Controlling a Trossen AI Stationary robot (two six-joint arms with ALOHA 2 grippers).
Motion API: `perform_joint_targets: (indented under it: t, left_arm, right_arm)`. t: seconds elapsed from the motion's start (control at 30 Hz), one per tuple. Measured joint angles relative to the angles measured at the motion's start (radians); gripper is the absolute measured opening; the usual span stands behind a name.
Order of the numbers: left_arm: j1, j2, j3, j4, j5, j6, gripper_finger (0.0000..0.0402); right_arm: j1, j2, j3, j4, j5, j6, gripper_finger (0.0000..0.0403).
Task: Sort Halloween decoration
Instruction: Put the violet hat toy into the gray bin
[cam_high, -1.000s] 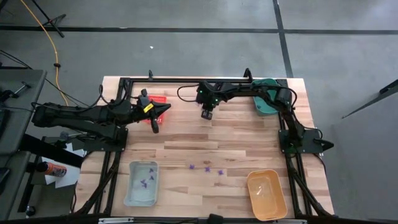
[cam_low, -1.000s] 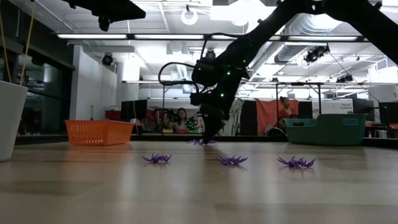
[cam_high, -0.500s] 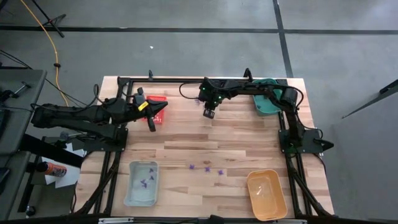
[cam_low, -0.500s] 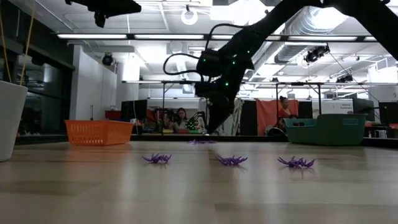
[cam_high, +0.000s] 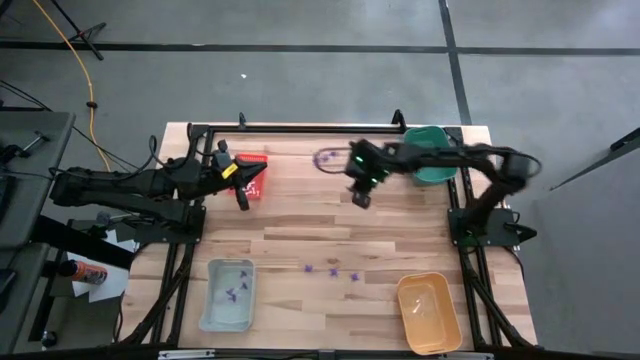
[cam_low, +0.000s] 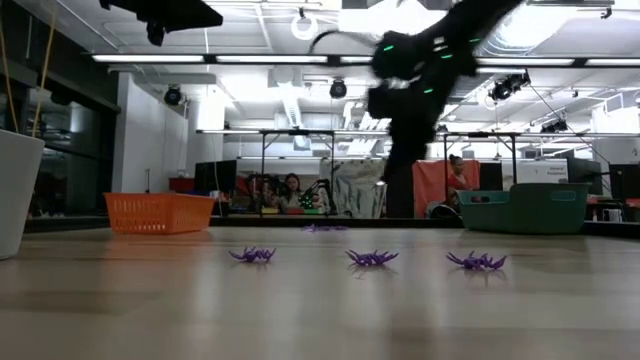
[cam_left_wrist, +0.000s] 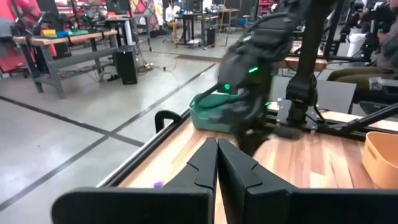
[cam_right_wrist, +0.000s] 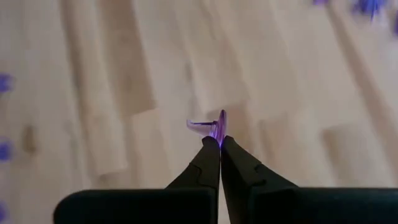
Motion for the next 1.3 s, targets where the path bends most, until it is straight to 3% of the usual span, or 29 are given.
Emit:
perform_joint_targets:
  t: [0.2, 0.37, 0.47, 0.6, 0.8, 1.3]
  left_arm:
    - [0.0, 0.0, 0.0, 0.004, 0.0, -0.004, 0.0]
    - [0.001, 0.001, 0.0, 0.032, 0.034, -0.004, 0.0]
    - [0.001, 0.011, 0.0, 0.048, 0.082, -0.007, 0.0]
    - [0.001, 0.034, 0.0, 0.074, 0.143, -0.044, 0.0]
    - [0.001, 0.068, 0.0, 0.094, 0.166, -0.068, 0.0]
    - [0.001, 0.073, 0.0, 0.103, 0.166, -0.084, 0.0]
  right_arm:
    - [0.105, -0.32, -0.335, 0.272, 0.046, 0.281, 0.0]
    - [0.158, -0.484, -0.471, 0.575, 0.126, 0.429, 0.0]
    - [0.162, -0.509, -0.473, 0.749, 0.145, 0.452, 0.0]
    - [0.162, -0.498, -0.383, 0.844, 0.141, 0.371, 0.0]
    - [0.162, -0.49, -0.277, 0.807, 0.137, 0.21, 0.0]
    - [0.162, -0.491, -0.262, 0.777, 0.074, 0.212, 0.0]
